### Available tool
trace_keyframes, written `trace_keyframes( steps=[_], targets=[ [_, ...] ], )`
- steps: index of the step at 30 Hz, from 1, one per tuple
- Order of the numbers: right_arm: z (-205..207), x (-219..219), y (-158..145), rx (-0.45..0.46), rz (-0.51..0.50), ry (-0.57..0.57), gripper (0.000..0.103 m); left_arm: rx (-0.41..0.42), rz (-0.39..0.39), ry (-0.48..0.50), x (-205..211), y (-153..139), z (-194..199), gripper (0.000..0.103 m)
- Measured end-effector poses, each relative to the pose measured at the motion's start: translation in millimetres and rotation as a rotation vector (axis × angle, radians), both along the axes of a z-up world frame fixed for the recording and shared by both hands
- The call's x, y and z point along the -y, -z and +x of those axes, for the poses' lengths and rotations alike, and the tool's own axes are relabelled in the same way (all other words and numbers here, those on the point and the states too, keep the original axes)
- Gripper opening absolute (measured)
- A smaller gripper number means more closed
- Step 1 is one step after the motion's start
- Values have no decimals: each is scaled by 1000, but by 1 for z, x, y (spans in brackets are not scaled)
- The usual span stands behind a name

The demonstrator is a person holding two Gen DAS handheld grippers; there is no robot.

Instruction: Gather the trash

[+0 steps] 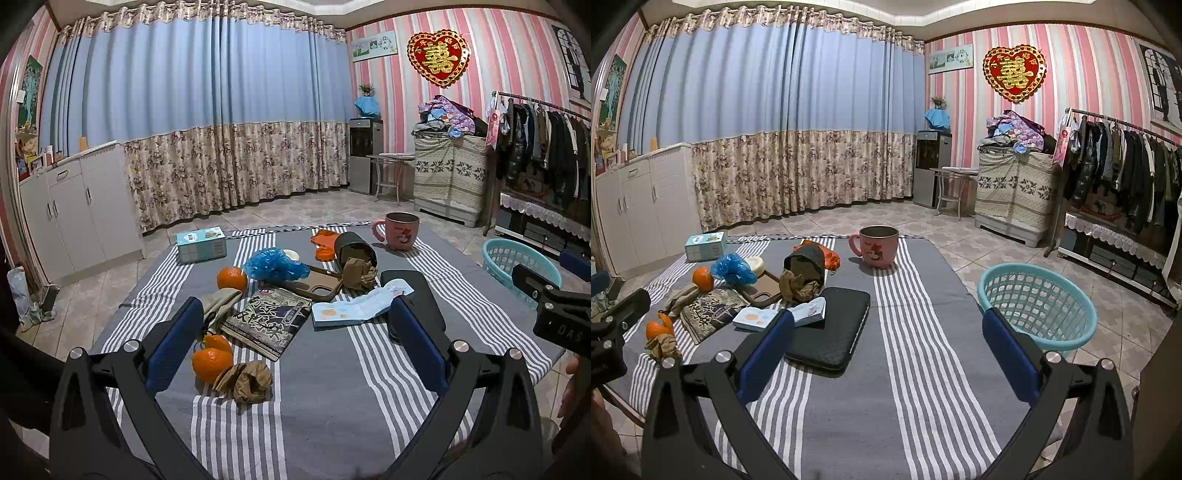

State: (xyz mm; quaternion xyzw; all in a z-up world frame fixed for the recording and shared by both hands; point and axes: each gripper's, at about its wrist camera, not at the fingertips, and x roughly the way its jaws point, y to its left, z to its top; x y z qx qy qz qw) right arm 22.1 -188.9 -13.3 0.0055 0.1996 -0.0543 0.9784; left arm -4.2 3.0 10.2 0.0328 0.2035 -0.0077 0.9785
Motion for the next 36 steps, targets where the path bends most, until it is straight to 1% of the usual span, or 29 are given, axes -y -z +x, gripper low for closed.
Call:
trace_keyframes(
  steps=[11, 36],
  targets=[
    [0, 7, 0, 1, -5, 5, 99, 1, -1, 1, 0, 1, 1, 98],
    [1, 7, 2, 0, -6, 9, 99, 0, -1, 1, -2, 0, 0, 98]
  ],
)
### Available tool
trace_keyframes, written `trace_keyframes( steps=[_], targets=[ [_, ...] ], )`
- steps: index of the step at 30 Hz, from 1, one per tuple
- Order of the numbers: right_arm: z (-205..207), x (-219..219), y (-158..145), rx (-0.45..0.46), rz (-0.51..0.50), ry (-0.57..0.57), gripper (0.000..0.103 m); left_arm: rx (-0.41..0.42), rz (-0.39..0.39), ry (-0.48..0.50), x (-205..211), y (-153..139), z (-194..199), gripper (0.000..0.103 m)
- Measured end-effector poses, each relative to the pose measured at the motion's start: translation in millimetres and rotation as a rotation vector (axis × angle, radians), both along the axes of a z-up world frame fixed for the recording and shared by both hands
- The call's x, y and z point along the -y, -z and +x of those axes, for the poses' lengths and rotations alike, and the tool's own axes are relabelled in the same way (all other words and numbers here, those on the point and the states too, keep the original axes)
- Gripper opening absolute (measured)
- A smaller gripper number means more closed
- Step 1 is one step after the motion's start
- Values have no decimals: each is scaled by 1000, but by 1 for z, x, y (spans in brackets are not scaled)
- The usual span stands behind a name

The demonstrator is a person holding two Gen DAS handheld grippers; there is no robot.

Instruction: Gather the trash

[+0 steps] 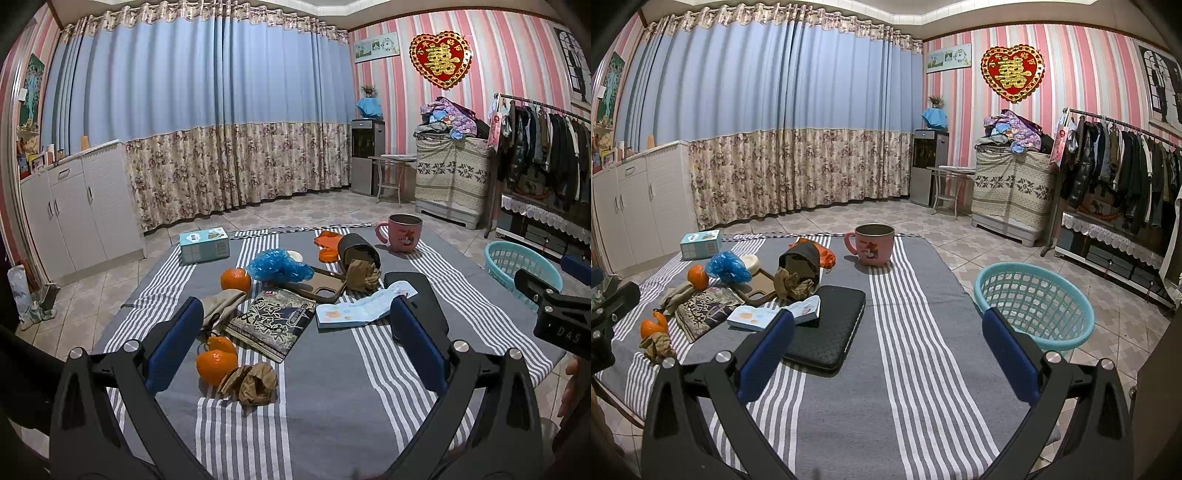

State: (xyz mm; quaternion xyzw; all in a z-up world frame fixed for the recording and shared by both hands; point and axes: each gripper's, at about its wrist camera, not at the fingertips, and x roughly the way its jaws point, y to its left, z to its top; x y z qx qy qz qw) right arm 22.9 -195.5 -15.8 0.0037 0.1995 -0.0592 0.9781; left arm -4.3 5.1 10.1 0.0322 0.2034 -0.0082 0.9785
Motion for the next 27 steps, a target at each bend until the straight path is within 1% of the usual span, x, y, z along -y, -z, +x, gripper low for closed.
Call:
trace_keyframes(
  steps=[6, 9, 27],
  targets=[
    [0, 1, 0, 2, -1, 1, 99, 3, -2, -1, 0, 1, 0, 98],
    [0, 3, -1, 2, -1, 2, 99, 3, -7, -4, -9, -3, 1, 98],
    [-2, 8, -2, 1, -2, 7, 99, -1, -4, -5, -12, -4, 2, 98]
  ],
)
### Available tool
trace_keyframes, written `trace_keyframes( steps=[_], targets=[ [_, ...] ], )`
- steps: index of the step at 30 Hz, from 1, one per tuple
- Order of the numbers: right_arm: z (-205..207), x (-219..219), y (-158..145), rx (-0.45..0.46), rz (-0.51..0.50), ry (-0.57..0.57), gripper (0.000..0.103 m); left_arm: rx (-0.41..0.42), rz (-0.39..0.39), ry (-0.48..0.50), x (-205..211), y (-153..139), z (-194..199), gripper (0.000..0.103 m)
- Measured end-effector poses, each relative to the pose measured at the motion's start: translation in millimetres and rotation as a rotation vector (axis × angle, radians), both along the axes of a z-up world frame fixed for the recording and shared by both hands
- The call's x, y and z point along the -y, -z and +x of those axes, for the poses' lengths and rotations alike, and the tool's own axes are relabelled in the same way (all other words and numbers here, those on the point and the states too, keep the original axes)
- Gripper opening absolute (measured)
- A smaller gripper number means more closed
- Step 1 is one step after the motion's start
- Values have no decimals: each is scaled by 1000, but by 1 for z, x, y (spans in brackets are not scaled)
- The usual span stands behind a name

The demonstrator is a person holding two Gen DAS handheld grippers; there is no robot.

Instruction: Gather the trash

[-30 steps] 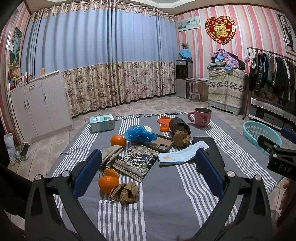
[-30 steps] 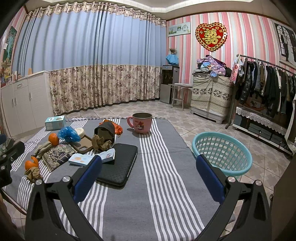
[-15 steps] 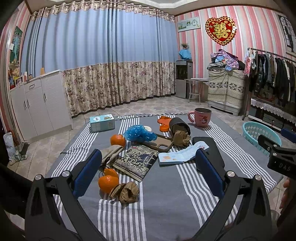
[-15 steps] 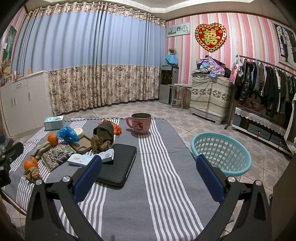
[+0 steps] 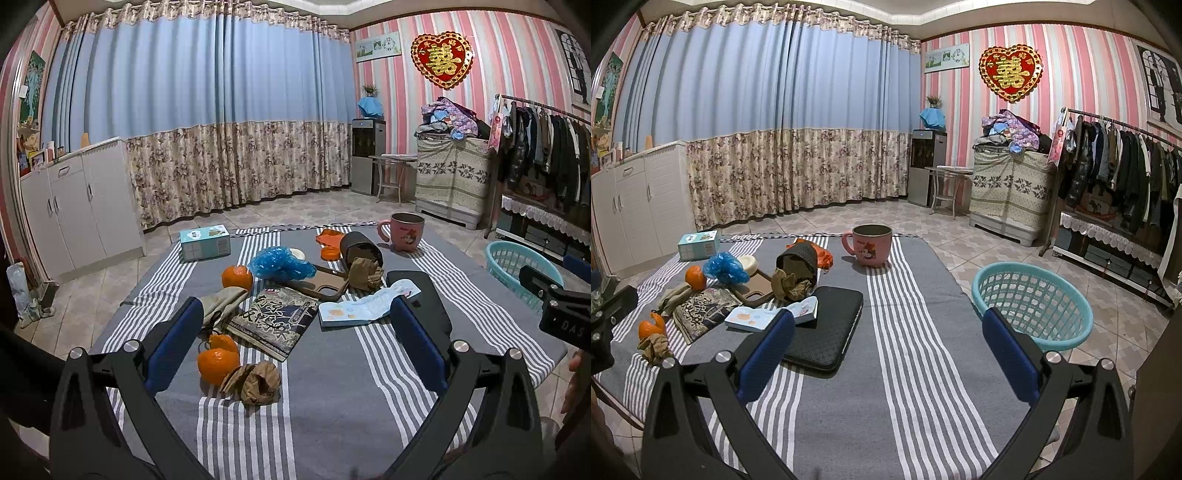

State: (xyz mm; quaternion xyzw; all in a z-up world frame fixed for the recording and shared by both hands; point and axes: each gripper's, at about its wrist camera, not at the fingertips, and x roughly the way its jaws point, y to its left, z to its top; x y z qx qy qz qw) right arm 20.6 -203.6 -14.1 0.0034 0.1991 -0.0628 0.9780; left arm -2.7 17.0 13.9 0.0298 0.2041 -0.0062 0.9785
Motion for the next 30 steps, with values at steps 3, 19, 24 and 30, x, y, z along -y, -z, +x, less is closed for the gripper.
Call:
trace_keyframes(
  steps=[3, 19, 24, 30],
  targets=[
    [0, 2, 0, -2, 0, 0, 99, 7, 5, -6, -2, 2, 0, 98],
    [11, 6, 12, -43, -32, 48, 99, -129, 28, -93, -51, 63, 15, 98],
    [17, 5, 18, -69, -41, 65, 99, -162, 13, -91, -54, 81, 26, 98],
    [27, 0, 26, -104, -85, 61, 99, -202, 3, -49, -39, 95, 44, 96]
  ],
)
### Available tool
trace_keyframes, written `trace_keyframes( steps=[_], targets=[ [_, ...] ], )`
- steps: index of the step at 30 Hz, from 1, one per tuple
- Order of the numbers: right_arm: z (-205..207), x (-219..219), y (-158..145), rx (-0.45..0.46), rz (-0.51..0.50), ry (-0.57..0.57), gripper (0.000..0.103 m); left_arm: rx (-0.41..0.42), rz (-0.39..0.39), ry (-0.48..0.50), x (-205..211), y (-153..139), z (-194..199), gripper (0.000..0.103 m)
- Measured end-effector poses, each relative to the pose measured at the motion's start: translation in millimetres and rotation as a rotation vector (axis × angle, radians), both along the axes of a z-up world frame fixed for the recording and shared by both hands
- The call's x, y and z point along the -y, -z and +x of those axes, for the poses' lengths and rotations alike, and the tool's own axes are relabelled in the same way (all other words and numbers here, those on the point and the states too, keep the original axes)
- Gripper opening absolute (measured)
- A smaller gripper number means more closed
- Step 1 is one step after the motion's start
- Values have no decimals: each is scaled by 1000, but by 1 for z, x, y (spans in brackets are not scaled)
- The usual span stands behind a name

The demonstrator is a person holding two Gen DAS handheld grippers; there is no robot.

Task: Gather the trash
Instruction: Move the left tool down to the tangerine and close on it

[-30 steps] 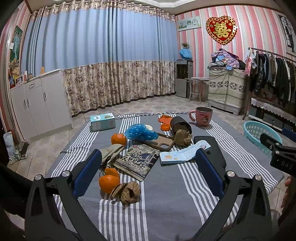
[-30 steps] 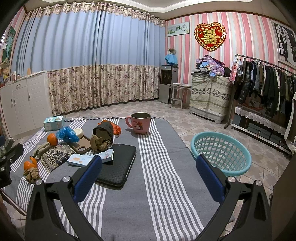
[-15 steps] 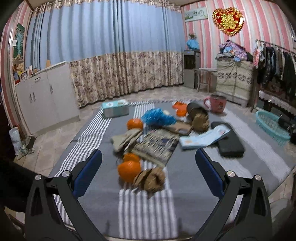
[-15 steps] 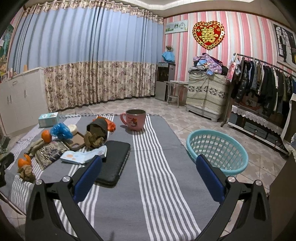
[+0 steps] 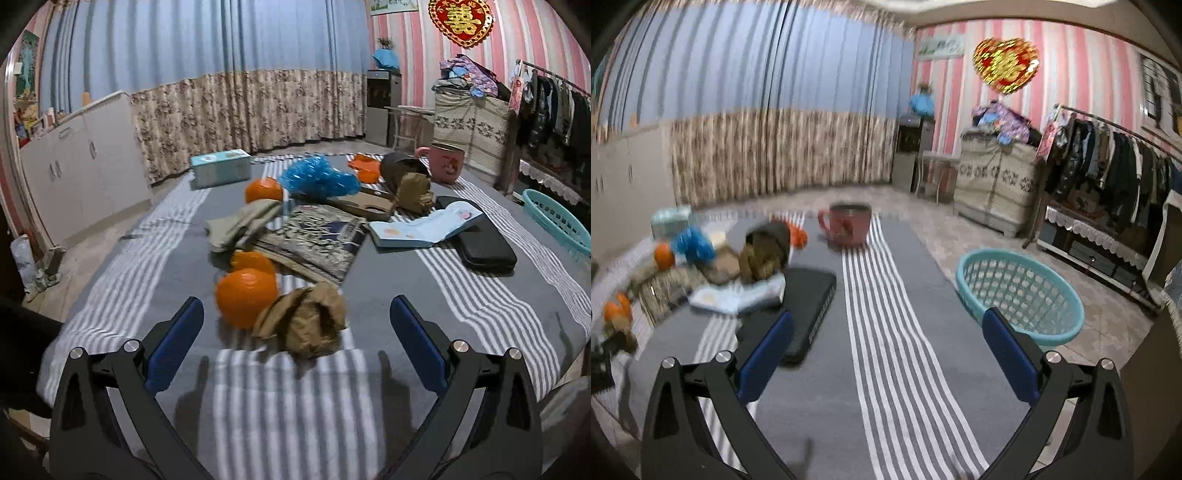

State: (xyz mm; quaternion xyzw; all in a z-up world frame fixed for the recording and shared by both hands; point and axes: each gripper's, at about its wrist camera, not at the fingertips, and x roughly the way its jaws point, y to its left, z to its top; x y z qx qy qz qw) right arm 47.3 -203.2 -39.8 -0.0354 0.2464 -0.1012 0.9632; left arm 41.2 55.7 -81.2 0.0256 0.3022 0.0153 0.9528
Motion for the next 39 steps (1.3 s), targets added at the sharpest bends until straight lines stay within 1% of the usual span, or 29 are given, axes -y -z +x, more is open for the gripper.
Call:
trace_keyframes(
  steps=[1, 3, 4, 6, 7, 9, 11, 12, 14, 16, 17, 18, 22, 26, 28, 29, 30, 31, 32, 33, 35, 39],
  targets=[
    [2, -2, 2, -23, -21, 7, 99, -4, -4, 2, 2, 1, 3, 95],
    [2, -2, 3, -24, -31, 22, 99, -21, -16, 10, 3, 2, 8, 86],
    [2, -1, 4, -24, -33, 24, 99, -34, -17, 14, 4, 4, 11, 78],
    [3, -2, 6, -34, -48, 37, 99, -26, 10, 6, 6, 4, 11, 65],
    [4, -3, 7, -39, -52, 36, 99, -26, 15, 10, 7, 3, 10, 60],
    [4, -4, 8, -43, -49, 27, 99, -30, 15, 27, 7, 0, 9, 43],
    [5, -2, 10, -49, -28, 16, 99, -44, 6, 44, 7, -2, 8, 39],
    [7, -1, 11, -58, -12, 10, 99, -40, 8, 49, 7, -3, 6, 30],
    [10, 1, 15, -82, 29, -7, 99, -46, 5, 60, 6, -5, 6, 29],
    [12, 2, 17, -91, 40, -12, 99, -39, -9, 74, 5, -10, 4, 27],
    [13, 2, 18, -95, 40, -14, 99, -35, -11, 78, 5, -11, 4, 9],
    [13, 2, 19, -95, 40, -13, 99, -35, -16, 91, 5, -14, 4, 0],
    [15, 2, 19, -95, 43, -18, 99, -15, -43, 111, 1, -27, 6, 0],
    [17, -1, 21, -97, 28, -19, 99, 11, -55, 99, -8, -39, 10, 0],
    [18, -1, 22, -99, 37, -18, 99, 11, -62, 103, -12, -41, 12, 1],
    [18, -1, 22, -98, 40, -19, 99, 6, -61, 96, -15, -41, 13, 7],
    [18, 0, 22, -100, 46, -19, 99, 1, -64, 91, -17, -41, 14, 23],
    [18, 1, 22, -101, 51, -20, 99, -2, -71, 85, -20, -41, 15, 31],
    [17, 2, 22, -101, 54, -19, 99, -1, -72, 78, -22, -42, 15, 49],
    [17, 3, 21, -101, 57, -18, 99, 7, -69, 65, -25, -42, 13, 61],
    [16, 4, 20, -99, 64, -17, 99, 18, -45, 42, -28, -42, 10, 68],
    [15, 9, 17, -98, 81, -18, 99, -19, -15, 15, -37, -31, 10, 69]
  ],
)
